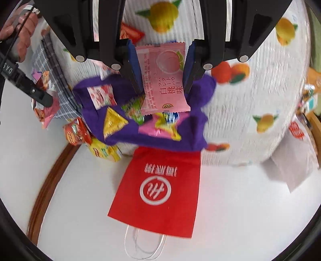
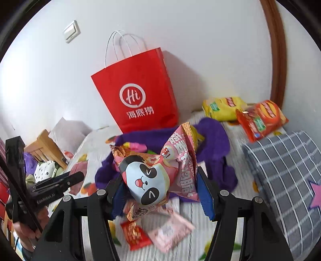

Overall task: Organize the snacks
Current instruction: 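Carry the panda bag and pink bag over the purple towel with both tools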

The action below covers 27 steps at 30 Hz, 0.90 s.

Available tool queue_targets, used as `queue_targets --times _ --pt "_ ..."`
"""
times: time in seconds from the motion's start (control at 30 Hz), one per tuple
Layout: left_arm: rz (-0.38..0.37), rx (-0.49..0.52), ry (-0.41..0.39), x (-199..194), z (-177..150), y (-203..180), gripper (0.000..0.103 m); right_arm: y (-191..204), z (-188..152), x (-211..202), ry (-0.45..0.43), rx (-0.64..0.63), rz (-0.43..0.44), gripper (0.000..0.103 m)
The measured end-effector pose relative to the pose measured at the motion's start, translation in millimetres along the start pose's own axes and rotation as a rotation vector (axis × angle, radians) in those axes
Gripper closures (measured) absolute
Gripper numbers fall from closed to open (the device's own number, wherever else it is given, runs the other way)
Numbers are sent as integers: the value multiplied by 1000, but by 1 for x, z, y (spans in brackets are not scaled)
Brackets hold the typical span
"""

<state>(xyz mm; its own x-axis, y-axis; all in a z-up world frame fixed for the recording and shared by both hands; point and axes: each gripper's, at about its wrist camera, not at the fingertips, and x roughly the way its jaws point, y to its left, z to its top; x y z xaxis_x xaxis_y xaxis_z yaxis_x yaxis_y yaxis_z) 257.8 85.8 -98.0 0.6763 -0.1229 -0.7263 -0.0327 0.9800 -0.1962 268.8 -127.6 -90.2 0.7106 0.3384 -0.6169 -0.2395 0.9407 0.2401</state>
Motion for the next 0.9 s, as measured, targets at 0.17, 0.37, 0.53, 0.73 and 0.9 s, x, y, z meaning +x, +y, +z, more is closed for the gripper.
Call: queue_targets --times 0.17,0.37,0.53,0.73,0.9 --pt "12 15 -35 23 12 -6 66 -5 13 40 14 3 29 41" --pt "20 -4 -63 59 18 -5 66 -23 10 82 7 41 23 41" --pt "5 17 -99 72 13 -10 66 -37 -5 102 22 77 42 41" --pt "41 20 -102 82 9 -10 66 -45 -14 119 53 110 62 41" --pt "10 -32 -91 87 8 0 66 -53 -19 120 47 160 90 41"
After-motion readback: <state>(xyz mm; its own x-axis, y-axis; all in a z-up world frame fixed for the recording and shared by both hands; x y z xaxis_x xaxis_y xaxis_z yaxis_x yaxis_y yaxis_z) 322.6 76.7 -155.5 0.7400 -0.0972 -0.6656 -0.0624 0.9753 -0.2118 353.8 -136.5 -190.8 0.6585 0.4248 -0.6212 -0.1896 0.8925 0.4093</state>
